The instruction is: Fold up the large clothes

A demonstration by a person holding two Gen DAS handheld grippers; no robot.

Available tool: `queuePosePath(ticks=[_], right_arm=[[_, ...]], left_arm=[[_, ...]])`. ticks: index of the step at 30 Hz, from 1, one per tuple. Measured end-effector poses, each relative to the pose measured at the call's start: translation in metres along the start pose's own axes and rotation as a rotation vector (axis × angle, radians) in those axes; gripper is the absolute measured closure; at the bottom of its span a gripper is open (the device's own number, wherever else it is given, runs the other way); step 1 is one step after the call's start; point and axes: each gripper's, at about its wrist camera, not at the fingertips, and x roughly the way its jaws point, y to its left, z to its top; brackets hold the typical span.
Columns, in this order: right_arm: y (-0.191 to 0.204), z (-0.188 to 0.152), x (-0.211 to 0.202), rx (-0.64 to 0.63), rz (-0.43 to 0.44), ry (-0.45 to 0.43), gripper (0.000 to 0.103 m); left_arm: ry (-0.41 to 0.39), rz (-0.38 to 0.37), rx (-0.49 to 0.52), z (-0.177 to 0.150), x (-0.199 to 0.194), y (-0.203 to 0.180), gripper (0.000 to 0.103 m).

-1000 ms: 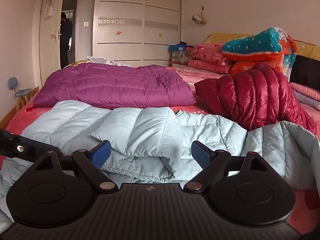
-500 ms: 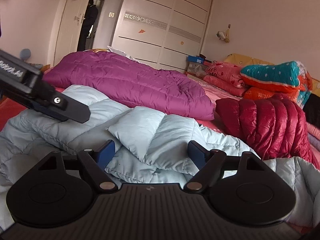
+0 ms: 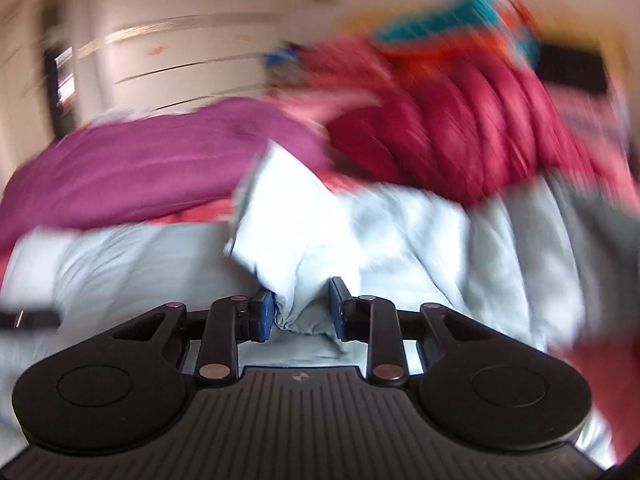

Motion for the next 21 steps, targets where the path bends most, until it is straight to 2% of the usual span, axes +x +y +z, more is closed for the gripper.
queuePosePath(ticks=[1,3,4,5,7,10,13,15,18,21], right_arm=[[-0.016,0.001,0.003,0.077,-0.014,0.013,0.068],[-0.039,0.003,0.0,0.19,-0.01,-0.01,0.059],[-0.043,0.004,-0.003,0.21,-0.012,-0.031,0.051],[-0.043,0.006,-0.007,0.206,-0.022,-0.056,0.039],[-0.039,0.008,-0.02,0.165,-0.036,-0.136,0.022],[-0.025,0.011,-0.031,0.069,-0.044,-0.236,0.006],[-0.013,0.011,-0.038,-0.047,-0.082,-0.318,0.003],[-0.014,0.013,-0.038,-0.082,-0.089,-0.332,0.003],[-0.016,0.016,-0.027,-0.099,-0.025,-0.267,0.003],[-0.015,0.016,-0.006,-0.128,0.07,-0.13,0.003]], left_arm=[[-0.001,0.001,0.006,0.0,0.0,-0.001,0.069],[-0.002,0.005,0.016,0.0,0.0,-0.001,0.069],[-0.003,0.008,0.02,-0.001,-0.001,-0.002,0.069],[-0.005,0.008,0.023,-0.001,-0.001,-0.002,0.069],[-0.011,0.008,0.039,-0.001,-0.003,-0.004,0.069],[-0.028,0.01,0.058,0.0,-0.005,-0.008,0.068],[-0.065,0.001,0.063,0.001,-0.009,-0.01,0.068],[-0.089,-0.012,0.065,0.002,-0.01,-0.011,0.066],[-0.098,-0.024,0.082,0.002,-0.008,-0.015,0.061],[-0.078,0.01,0.092,0.001,-0.002,-0.016,0.061]])
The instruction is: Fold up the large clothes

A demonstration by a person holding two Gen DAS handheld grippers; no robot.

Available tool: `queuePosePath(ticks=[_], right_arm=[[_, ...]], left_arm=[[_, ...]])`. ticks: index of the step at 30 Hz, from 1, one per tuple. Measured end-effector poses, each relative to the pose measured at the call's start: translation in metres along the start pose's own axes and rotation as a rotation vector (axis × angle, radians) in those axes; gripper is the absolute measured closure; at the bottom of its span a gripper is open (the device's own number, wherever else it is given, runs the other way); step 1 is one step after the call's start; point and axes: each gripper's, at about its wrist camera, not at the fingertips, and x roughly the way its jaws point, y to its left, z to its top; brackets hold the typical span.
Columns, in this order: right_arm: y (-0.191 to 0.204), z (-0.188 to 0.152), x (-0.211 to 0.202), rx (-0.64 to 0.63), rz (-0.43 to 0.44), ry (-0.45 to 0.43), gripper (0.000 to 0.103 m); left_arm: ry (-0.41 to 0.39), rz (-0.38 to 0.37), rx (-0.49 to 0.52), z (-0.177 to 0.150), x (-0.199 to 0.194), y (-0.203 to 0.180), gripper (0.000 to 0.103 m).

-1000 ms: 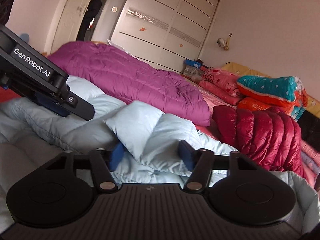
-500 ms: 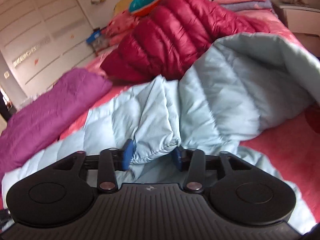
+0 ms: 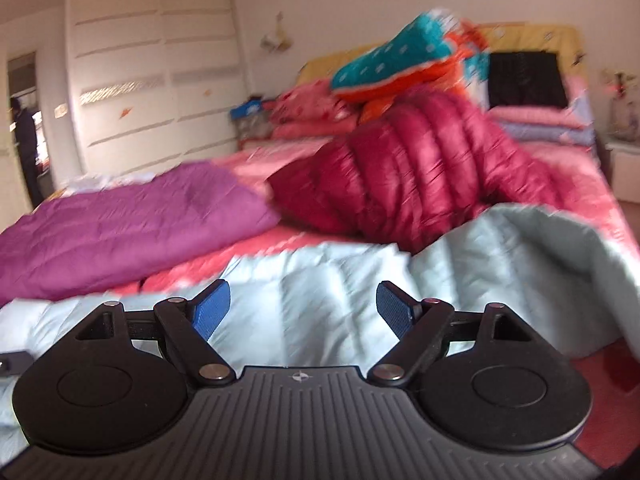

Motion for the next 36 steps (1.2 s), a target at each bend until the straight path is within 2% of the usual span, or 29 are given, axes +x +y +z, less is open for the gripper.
queuePosePath(ticks=[1,3,6,9,14,18,25,27,31,36], right_arm=[[-0.001,-0.001,0.011,-0.002,0.02,0.062,0.002],[-0.006,-0.007,0.024,0.009,-0.011,0.128,0.002],[-0.011,-0.008,0.036,0.012,-0.006,0.18,0.0],[-0.001,-0.014,0.043,-0.069,-0.041,0.205,0.0],[0.004,-0.023,0.049,-0.133,-0.076,0.197,0.0],[0.013,-0.029,0.045,-0.15,-0.085,0.189,0.0],[0.006,-0.025,0.034,-0.095,-0.039,0.178,0.0],[0.002,-0.02,0.032,-0.06,-0.025,0.172,0.0],[-0.004,-0.016,0.009,0.02,-0.021,0.14,0.0],[-0.008,-0.011,-0.032,0.034,-0.076,0.057,0.0]], left_arm=[[0.004,0.01,-0.001,0.0,0.002,0.0,0.061],[0.013,0.035,0.017,-0.001,0.004,0.0,0.062],[0.029,0.061,0.033,-0.005,0.008,0.002,0.063],[0.039,0.072,0.043,-0.008,0.012,0.005,0.065],[0.042,0.076,0.032,-0.014,0.018,0.011,0.069],[0.026,0.102,0.076,-0.019,0.02,0.005,0.069],[-0.006,0.13,0.126,-0.019,0.012,-0.003,0.068],[-0.02,0.142,0.145,-0.019,0.007,-0.008,0.066],[-0.053,0.15,0.186,-0.021,-0.011,-0.02,0.053],[-0.07,0.157,0.183,-0.026,-0.039,-0.032,0.046]])
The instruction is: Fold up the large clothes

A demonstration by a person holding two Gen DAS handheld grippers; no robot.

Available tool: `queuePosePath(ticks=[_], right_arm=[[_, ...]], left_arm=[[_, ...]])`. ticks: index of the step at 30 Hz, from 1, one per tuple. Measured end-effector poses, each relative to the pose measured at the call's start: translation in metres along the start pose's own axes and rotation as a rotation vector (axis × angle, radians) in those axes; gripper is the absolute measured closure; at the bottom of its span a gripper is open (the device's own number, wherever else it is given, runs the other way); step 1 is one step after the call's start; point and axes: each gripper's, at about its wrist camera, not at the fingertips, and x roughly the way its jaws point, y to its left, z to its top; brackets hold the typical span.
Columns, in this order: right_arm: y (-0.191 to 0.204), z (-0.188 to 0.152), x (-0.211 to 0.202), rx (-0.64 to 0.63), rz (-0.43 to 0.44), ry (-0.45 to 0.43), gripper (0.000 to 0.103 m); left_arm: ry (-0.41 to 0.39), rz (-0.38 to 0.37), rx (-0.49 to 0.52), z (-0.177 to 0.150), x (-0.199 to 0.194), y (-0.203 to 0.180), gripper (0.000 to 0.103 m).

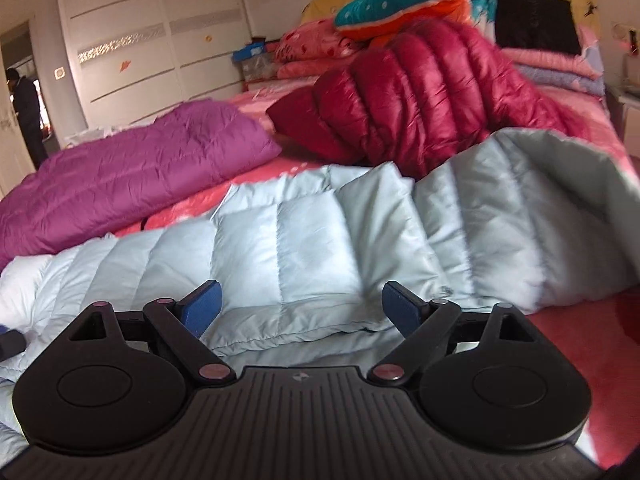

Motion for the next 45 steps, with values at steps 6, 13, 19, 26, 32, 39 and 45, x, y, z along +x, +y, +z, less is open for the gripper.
queuePosePath(ticks=[6,13,19,26,32,39,45], right_arm=[[-0.021,-0.006,-0.049,0.036,-0.079,-0.066,0.0],[-0.051,-0.025,-0.103,0.078,-0.196,-0.086,0.0],[-0.083,-0.041,-0.155,0.123,-0.302,-0.13,0.0],[-0.117,-0.049,-0.197,0.185,-0.376,-0.174,0.0],[-0.142,-0.059,-0.224,0.277,-0.448,-0.2,0.0],[-0.176,-0.07,-0.247,0.413,-0.509,-0.228,0.0],[-0.185,-0.072,-0.248,0.438,-0.534,-0.251,0.0]], left_arm=[[0.003,-0.013,0.038,-0.005,-0.038,-0.016,0.04],[0.011,-0.058,0.053,-0.01,-0.076,-0.041,0.039],[0.02,-0.12,0.072,-0.014,-0.103,-0.072,0.039],[0.016,-0.197,0.12,-0.016,-0.128,-0.114,0.039],[0.022,-0.261,0.173,-0.015,-0.142,-0.153,0.039],[0.038,-0.345,0.246,-0.016,-0.15,-0.201,0.039],[0.053,-0.403,0.323,-0.023,-0.144,-0.244,0.039]])
